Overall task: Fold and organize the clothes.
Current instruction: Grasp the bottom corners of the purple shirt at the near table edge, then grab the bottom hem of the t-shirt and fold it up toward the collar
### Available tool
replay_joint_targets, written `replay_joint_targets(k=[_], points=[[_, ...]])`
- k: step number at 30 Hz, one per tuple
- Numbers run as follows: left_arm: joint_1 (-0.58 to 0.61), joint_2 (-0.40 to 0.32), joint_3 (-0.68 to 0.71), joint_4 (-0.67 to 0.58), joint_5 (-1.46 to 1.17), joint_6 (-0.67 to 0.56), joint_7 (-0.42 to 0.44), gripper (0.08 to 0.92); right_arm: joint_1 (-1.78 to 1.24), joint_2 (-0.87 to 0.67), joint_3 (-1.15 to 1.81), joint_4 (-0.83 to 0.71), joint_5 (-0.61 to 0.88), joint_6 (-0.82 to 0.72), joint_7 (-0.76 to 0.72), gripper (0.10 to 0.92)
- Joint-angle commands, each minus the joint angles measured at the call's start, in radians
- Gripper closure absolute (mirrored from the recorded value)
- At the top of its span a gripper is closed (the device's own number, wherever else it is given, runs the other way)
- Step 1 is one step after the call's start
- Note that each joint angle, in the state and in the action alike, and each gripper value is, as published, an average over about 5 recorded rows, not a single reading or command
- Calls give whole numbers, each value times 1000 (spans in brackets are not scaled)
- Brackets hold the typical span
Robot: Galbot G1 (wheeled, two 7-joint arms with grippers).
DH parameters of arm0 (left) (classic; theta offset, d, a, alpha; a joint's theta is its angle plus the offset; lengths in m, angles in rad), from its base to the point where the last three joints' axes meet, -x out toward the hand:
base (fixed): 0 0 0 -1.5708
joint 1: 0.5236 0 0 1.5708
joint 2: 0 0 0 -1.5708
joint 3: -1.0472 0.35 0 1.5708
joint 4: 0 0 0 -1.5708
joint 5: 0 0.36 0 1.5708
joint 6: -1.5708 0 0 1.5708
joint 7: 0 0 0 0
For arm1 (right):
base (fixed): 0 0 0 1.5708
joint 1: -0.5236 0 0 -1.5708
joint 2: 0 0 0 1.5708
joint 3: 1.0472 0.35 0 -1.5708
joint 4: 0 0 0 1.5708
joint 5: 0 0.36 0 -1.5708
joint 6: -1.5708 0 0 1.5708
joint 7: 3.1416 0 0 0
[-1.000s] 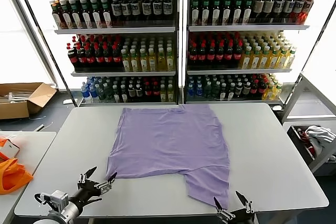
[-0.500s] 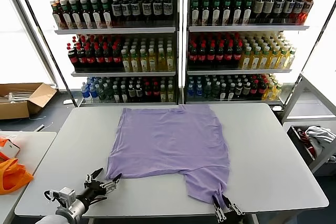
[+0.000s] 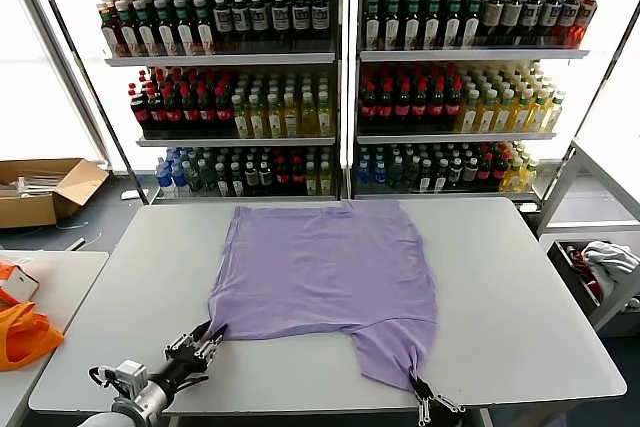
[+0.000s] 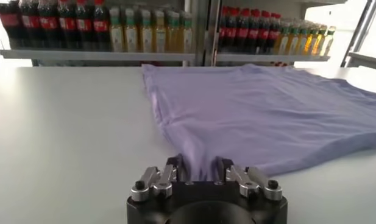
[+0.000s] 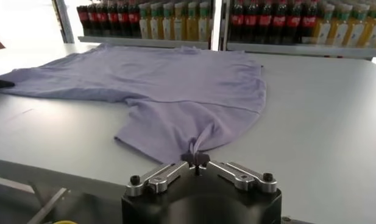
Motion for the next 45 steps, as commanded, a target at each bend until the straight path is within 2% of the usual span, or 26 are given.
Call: replay_joint_targets(k=[1, 5, 8, 21, 27, 31, 37, 45], points=[[37, -12, -14, -81, -65, 26, -10, 752, -38, -27, 20, 24, 22, 90, -112, 918], [67, -21, -44, -122, -61, 26, -14, 866, -80, -48, 48, 64, 70, 168, -165, 918], [99, -32, -77, -165, -59, 26, -13, 909, -112, -55, 78, 94, 111, 210, -191, 918], [277, -37, -198, -293, -54, 34, -11, 914, -159, -51, 171, 133, 225, 270, -226, 918], [331, -36, -224, -313, -45, 41, -11, 914, -179, -59, 174, 152, 259, 292, -231, 918], [279, -10, -213, -299, -40, 46, 3, 914, -114, -64, 166, 132, 300, 284, -214, 918], [94, 36, -166, -240, -26, 99, 41, 914, 96, -70, 128, 55, 346, 225, -147, 918], [-105, 148, -82, -97, -26, 147, 76, 914, 325, -112, 58, -60, 348, 161, -54, 918]])
